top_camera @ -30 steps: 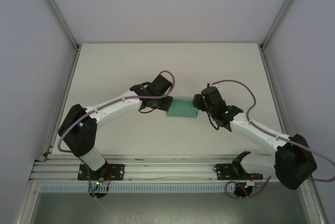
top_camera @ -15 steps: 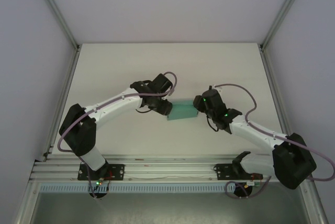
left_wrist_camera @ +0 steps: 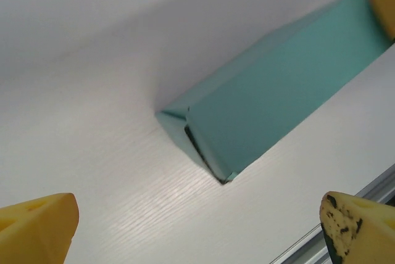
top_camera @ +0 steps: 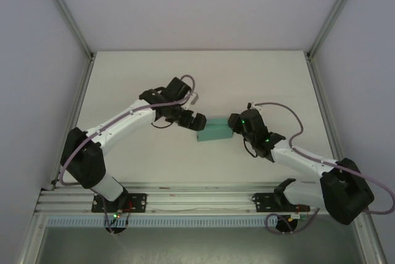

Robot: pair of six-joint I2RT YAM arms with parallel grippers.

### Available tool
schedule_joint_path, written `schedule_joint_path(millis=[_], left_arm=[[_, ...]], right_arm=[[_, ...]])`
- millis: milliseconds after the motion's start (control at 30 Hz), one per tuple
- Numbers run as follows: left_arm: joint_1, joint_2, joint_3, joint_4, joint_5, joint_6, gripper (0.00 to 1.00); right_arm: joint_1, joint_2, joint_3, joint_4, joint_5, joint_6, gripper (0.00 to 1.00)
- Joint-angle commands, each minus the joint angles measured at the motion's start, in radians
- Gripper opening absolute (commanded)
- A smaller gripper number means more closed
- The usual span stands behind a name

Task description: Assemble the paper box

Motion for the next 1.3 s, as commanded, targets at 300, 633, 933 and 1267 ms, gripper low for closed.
schedule_joint_path(millis=[300,633,933,1267], left_arm=[[0.068,0.061,-0.066,0.183,0.063,-0.130,0.93],[0.069,0.042,-0.377,0.435,0.140,-0.192,0.65],[0.069,0.070,-0.529,0.577,0.147,-0.218,0.52],[0.068,0.091,-0.552,0.646,0.178,-0.242,0.26]], right_arm=[[-0.003,0.074,-0.129,-0.135,-0.018,-0.060,0.35],[-0.002,0.073,-0.177,-0.098,-0.035,-0.031,0.35],[-0.002,0.082,-0.291,0.114,-0.108,-0.040,0.25],[-0.002,0.132,-0.314,0.241,-0.129,-0.077,0.06]])
